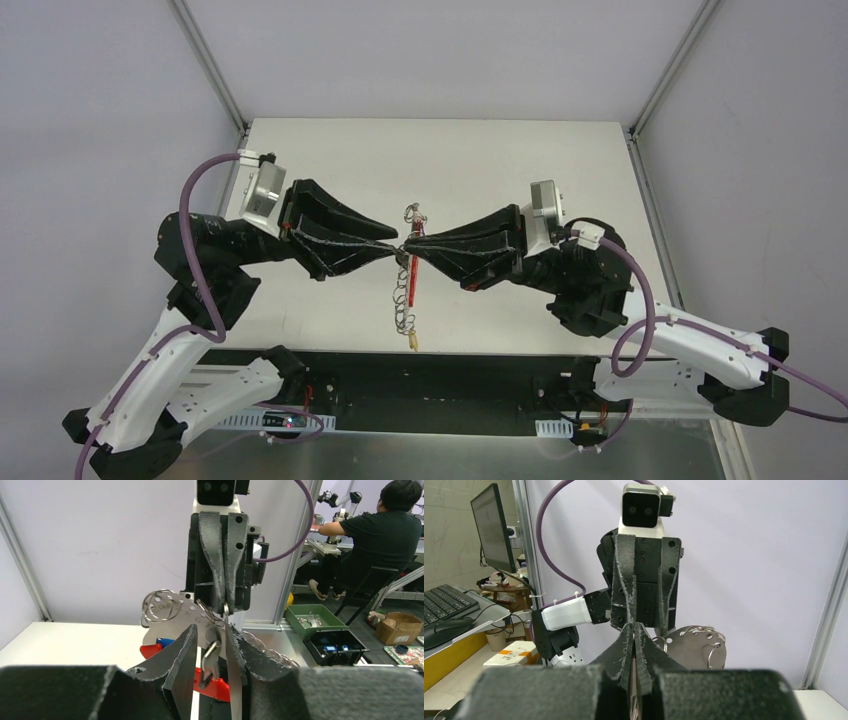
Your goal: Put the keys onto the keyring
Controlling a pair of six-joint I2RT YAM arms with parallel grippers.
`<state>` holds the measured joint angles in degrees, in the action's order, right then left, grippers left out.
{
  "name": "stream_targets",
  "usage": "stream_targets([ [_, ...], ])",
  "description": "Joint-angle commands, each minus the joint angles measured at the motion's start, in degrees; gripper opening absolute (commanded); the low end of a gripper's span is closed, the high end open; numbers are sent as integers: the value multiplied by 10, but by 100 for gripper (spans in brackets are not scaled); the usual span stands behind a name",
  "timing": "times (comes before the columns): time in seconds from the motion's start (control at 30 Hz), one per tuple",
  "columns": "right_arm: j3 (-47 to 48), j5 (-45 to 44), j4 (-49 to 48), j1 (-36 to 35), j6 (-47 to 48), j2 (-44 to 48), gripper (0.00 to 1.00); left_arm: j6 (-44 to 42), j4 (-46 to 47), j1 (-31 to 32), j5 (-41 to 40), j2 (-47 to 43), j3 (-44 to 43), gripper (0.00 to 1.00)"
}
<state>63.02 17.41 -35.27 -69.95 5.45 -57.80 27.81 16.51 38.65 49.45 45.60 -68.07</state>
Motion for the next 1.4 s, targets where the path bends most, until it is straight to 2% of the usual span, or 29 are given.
stream_targets([
  [0.0, 7, -8, -34, 0, 10, 17, 0, 2, 12, 5, 2, -15, 0, 26],
  [0.87, 36, -7, -59, 0, 19, -22, 0, 26, 16, 5, 19, -16, 0, 26],
  [1.37, 42, 7, -47, -3, 15, -12, 0, -8, -8, 5, -13, -34, 6, 26],
])
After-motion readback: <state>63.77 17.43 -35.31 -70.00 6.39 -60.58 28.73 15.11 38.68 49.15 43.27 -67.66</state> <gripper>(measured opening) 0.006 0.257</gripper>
